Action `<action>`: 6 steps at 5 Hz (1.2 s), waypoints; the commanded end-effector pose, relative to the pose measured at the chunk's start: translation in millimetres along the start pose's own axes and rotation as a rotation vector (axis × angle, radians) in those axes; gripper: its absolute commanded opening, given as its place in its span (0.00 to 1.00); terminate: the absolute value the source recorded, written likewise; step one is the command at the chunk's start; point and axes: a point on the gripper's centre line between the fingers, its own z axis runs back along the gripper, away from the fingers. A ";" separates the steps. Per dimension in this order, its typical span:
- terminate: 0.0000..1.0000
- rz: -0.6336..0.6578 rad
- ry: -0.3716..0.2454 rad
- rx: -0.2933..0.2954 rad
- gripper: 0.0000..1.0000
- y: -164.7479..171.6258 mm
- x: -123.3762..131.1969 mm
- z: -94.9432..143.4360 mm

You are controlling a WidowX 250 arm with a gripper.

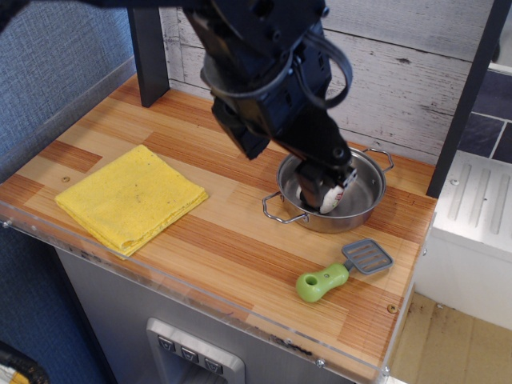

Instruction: Move the yellow towel to the back left side of the table.

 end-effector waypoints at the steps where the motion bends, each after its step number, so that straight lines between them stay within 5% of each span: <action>1: 0.00 0.238 0.036 0.036 1.00 71.1 -14.1 7.1; 4: 0.00 0.411 0.147 0.075 1.00 140.7 -53.6 -22.5; 6: 0.00 0.412 0.207 0.099 1.00 147.9 -68.5 -42.4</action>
